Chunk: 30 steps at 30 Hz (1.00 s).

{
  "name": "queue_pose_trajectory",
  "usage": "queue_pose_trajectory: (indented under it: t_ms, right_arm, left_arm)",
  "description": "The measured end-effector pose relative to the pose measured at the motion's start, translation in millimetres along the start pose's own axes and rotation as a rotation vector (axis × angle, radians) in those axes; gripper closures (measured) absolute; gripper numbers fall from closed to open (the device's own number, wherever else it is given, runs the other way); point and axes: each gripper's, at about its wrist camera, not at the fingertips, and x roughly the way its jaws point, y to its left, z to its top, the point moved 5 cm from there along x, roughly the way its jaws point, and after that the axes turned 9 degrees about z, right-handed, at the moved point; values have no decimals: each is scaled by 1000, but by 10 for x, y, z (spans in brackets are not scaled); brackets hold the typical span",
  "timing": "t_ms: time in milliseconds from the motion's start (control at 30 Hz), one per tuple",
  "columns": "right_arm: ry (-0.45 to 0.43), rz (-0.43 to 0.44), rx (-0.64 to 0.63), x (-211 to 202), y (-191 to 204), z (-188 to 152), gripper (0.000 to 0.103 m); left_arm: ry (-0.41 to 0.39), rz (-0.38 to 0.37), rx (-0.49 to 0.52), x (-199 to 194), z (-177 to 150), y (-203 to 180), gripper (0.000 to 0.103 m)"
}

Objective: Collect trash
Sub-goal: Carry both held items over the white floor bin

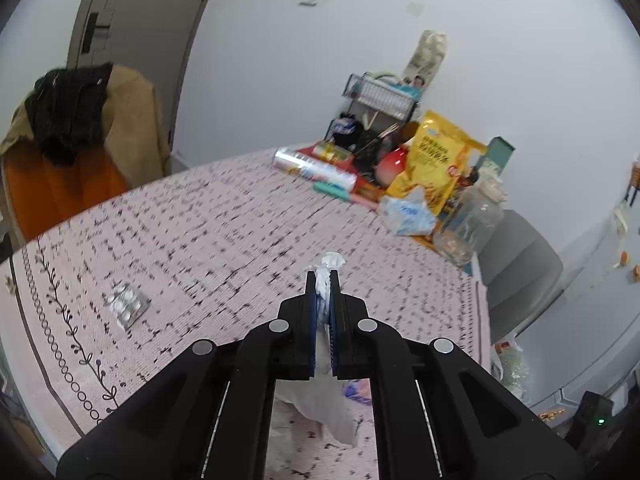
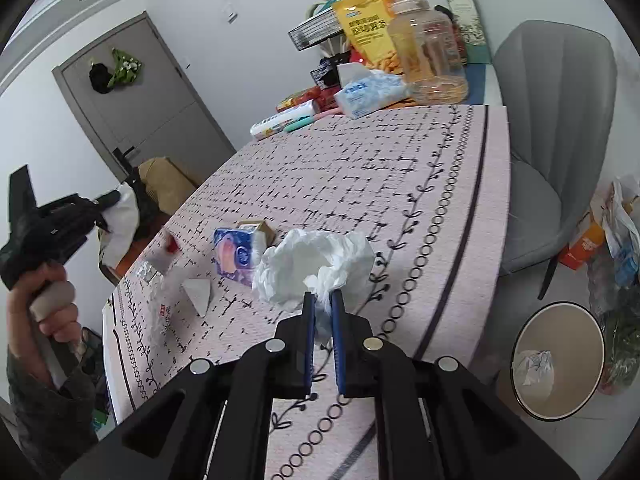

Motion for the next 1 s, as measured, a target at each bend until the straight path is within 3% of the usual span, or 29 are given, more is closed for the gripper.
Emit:
queue_pose_trajectory:
  t_ms: [433, 1000]
  right_arm:
    - [-62, -37, 62, -305, -387, 29, 94]
    - [-155, -199, 229, -1028, -1495, -112, 94]
  left_arm:
    - [32, -119, 90, -14, -158, -826, 97]
    - [240, -346, 265, 452, -1154, -2708, 97]
